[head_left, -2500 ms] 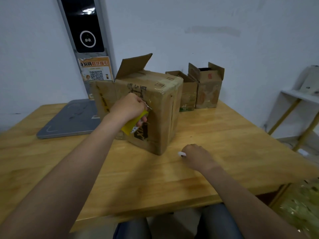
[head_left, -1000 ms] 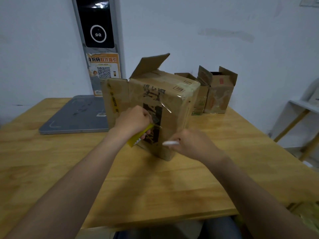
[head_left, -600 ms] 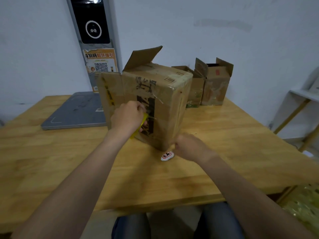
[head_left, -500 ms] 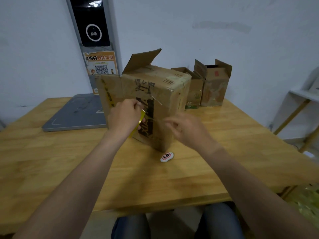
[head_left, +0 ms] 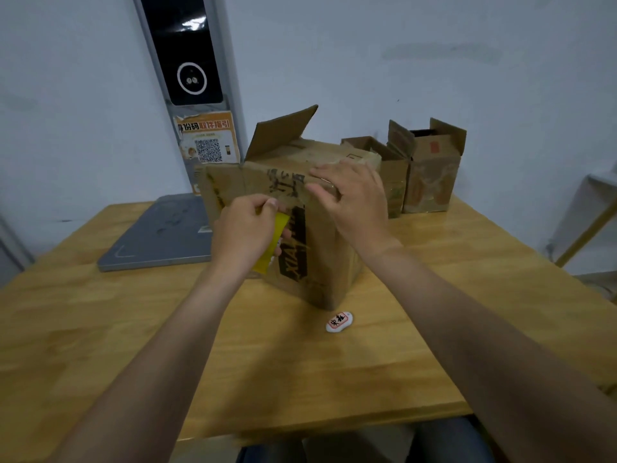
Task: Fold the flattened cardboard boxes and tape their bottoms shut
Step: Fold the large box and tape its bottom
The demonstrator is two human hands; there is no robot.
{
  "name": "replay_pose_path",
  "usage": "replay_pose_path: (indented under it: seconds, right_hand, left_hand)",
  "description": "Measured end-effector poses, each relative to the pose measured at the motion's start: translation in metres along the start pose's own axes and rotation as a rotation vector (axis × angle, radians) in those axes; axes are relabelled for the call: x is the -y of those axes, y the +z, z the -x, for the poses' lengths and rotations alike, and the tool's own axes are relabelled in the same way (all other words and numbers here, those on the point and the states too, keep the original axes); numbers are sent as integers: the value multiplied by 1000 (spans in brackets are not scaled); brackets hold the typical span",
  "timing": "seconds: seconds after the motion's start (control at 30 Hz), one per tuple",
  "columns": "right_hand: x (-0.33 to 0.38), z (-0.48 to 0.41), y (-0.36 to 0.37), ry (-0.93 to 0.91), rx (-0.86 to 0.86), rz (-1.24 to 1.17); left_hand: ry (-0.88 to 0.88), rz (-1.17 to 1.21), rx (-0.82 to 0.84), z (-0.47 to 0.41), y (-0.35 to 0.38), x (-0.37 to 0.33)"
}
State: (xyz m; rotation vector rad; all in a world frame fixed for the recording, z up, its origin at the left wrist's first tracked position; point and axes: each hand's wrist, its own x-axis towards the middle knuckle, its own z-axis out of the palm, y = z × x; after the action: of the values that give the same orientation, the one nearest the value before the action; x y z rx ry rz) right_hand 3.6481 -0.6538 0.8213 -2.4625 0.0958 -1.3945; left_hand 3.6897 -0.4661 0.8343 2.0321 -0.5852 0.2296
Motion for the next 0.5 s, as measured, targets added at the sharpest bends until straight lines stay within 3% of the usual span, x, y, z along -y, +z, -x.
replay_pose_path:
  seconds: [0.13, 0.37, 0.5]
  right_hand:
    - [1, 6, 10, -30, 89, 136]
    - [-5, 9, -5, -113, 186, 149]
    - [-20, 61, -24, -20, -55, 89]
  left_hand:
    - [-26, 9, 4, -6, 2, 10]
    - [-91, 4, 54, -1, 15, 16]
    - [-179, 61, 88, 6, 26, 23]
